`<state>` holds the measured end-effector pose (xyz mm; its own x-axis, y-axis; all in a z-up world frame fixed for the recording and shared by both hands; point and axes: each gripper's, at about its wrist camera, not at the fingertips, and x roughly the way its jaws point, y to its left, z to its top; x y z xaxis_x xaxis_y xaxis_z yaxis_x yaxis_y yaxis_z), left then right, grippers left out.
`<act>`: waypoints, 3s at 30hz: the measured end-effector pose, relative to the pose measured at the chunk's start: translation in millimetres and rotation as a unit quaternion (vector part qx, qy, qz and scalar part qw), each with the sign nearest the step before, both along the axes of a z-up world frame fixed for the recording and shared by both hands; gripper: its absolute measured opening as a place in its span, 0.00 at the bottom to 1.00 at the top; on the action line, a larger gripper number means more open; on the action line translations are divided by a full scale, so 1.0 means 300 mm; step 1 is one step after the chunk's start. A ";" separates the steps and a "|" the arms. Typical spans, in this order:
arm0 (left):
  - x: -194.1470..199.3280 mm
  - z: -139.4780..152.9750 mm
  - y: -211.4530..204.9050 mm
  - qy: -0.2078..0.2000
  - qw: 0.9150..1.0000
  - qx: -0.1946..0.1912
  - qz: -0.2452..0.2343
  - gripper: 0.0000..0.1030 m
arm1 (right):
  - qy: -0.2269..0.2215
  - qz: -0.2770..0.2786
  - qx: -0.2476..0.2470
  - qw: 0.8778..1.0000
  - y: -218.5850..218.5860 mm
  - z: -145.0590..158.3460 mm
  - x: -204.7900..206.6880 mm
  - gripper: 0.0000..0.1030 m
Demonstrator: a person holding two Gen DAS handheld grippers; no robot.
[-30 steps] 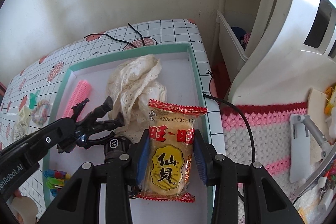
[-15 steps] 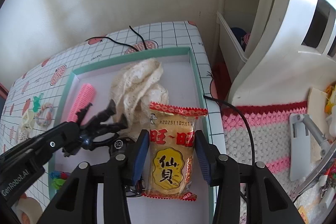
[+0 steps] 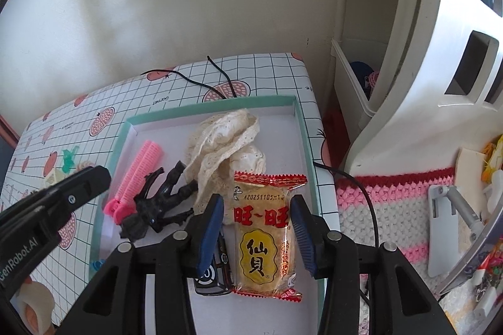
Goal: Organize objects
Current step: 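Lower both grippers and open them to release the toy and packet in the tray, then move both tools back toward the cotton-swab bag and pipe-cleaner ring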
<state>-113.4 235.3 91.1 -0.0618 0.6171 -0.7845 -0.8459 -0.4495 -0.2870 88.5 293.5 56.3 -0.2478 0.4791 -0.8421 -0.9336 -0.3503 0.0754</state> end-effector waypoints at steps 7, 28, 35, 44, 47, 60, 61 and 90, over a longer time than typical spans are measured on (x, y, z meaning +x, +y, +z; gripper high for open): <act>-0.013 -0.007 -0.005 0.037 0.999 -0.016 0.020 0.15 | 0.000 0.002 0.000 1.000 -0.001 -0.008 -0.009 0.50; -0.109 -0.048 -0.073 0.092 0.991 -0.048 0.088 0.91 | 0.007 0.014 0.018 1.000 -0.007 -0.014 -0.040 0.97; -0.126 -0.056 -0.086 0.096 0.989 -0.053 0.097 0.99 | 0.007 0.013 0.022 1.000 -0.006 -0.015 -0.042 1.00; -0.134 -0.061 -0.090 0.091 0.990 -0.050 0.099 0.99 | 0.007 0.011 0.023 1.000 -0.001 -0.007 -0.051 1.00; -0.138 -0.056 -0.097 0.090 0.990 -0.050 0.097 0.99 | 0.014 0.011 0.029 0.999 -0.007 0.013 -0.067 1.00; -0.347 0.056 -0.305 0.092 0.984 -0.035 0.145 0.99 | 0.032 0.074 0.046 0.996 -0.087 0.097 -0.373 1.00; -0.369 0.061 -0.326 0.091 0.984 -0.034 0.153 0.99 | 0.032 0.081 0.047 0.995 -0.098 0.101 -0.406 1.00; -0.764 -0.200 -0.571 0.009 0.973 -0.125 0.193 0.99 | -0.004 0.153 -0.028 0.988 -0.178 -0.143 -0.819 1.00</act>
<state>-342.7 63.9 31.1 -0.2667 0.3356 -0.9035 -0.6036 -0.7889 -0.1149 -157.3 240.2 13.3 -0.3664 0.3361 -0.8676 -0.7857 -0.6113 0.0949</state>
